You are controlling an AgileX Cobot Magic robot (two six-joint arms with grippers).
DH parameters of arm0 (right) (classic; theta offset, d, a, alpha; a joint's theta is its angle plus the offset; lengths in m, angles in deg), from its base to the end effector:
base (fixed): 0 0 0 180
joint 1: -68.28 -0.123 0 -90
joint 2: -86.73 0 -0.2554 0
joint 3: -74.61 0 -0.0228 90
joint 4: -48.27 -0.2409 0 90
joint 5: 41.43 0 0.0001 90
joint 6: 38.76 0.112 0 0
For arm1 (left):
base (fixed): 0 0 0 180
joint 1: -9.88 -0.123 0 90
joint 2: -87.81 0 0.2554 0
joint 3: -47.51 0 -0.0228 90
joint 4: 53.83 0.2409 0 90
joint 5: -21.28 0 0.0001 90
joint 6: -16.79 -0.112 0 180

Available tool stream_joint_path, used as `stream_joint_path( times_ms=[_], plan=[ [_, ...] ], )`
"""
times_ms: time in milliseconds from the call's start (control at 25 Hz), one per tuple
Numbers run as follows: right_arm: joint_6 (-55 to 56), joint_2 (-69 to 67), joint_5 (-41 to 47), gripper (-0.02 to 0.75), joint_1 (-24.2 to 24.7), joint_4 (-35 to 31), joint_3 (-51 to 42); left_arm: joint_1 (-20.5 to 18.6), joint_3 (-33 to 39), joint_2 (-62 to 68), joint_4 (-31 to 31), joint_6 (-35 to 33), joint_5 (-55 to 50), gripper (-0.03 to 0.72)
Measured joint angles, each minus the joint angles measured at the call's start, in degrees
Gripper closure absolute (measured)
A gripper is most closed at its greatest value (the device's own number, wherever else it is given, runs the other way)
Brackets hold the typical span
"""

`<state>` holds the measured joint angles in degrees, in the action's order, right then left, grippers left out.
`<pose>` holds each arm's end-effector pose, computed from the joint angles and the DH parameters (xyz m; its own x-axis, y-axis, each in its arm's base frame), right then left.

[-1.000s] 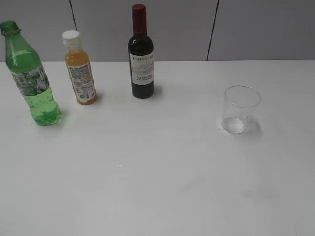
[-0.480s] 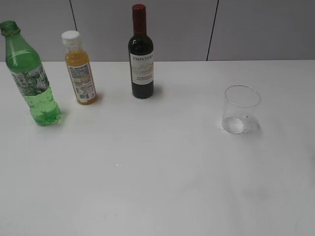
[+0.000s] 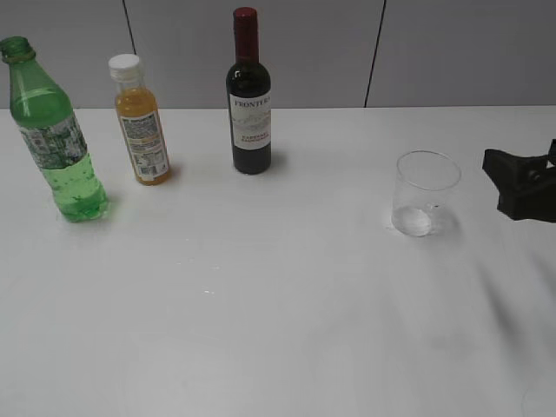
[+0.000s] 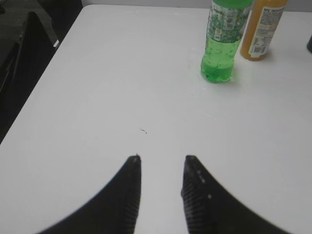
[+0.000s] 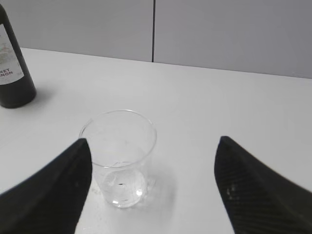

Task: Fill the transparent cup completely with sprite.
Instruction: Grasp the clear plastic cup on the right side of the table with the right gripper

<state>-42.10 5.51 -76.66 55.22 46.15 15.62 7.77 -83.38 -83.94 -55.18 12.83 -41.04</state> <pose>0.2351 0.0521 0.1758 -0.2462 -0.0859 -0.9654 -0.2128 0.9765 -0.0326 0.0351 -0.0010 0.2533 -0.4950 0.0399 -0.8680 0.0101 0.9991 0.0402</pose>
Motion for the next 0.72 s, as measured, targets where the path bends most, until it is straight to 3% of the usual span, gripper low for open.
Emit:
stream_joint_path(
  times_ms=[360, 720],
  plan=[
    [4.9, -9.4, -11.7, 0.090, -0.1, 8.0, -0.6, 0.0, 0.0, 0.0, 0.0, 0.0, 0.0, 0.451],
    [6.2, -21.2, -25.7, 0.082, -0.1, 9.5, -0.6, 0.0, 0.0, 0.0, 0.0, 0.0, 0.0, 0.451]
  ],
)
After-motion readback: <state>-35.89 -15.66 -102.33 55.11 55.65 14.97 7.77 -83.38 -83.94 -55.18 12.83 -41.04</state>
